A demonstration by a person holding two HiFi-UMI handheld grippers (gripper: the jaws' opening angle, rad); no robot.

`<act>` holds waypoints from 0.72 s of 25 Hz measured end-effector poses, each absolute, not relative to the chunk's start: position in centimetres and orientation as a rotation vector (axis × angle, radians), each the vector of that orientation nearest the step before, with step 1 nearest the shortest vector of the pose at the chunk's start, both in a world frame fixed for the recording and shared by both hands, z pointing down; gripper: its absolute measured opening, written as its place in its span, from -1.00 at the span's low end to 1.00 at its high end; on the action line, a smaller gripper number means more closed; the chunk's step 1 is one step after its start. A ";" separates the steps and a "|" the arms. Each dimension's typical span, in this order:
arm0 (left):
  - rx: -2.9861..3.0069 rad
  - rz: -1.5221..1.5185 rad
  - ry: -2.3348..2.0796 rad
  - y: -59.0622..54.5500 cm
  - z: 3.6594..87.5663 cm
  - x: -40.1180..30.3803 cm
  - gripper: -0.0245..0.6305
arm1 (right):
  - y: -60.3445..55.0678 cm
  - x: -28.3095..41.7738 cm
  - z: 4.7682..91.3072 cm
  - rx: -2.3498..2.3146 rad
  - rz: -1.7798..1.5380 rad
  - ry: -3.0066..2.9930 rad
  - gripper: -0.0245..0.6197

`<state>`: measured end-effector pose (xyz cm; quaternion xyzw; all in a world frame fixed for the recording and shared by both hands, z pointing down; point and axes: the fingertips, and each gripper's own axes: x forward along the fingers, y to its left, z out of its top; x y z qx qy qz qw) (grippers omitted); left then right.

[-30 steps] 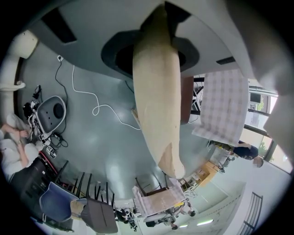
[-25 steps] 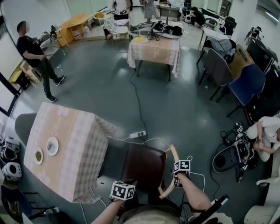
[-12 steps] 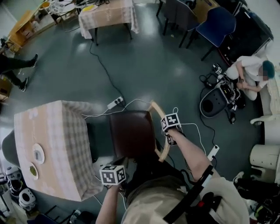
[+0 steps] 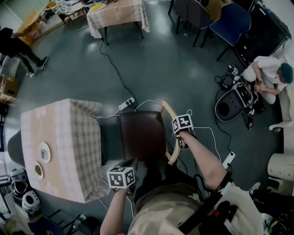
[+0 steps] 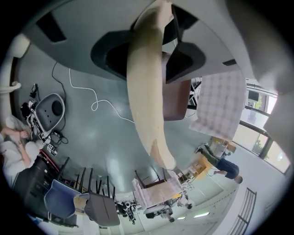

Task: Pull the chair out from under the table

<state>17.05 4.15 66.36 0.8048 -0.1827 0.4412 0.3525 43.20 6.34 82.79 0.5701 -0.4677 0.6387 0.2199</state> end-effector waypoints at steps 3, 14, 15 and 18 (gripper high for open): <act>2.095 1.147 -0.487 5.3 65.9 17.3 -0.91 | 6.8 42.9 82.1 1.571 1.747 -1.337 -0.05; 2.161 1.083 -0.610 6.9 63.2 20.8 -0.91 | 9.0 50.6 69.1 1.901 1.377 -1.684 -0.90; 2.168 1.072 -0.623 6.9 62.9 21.2 -0.91 | 9.0 50.2 67.4 1.885 1.335 -1.773 -0.90; 2.192 1.046 -0.641 7.4 62.3 23.1 -0.91 | 9.5 48.1 63.3 1.803 1.229 -2.014 -0.90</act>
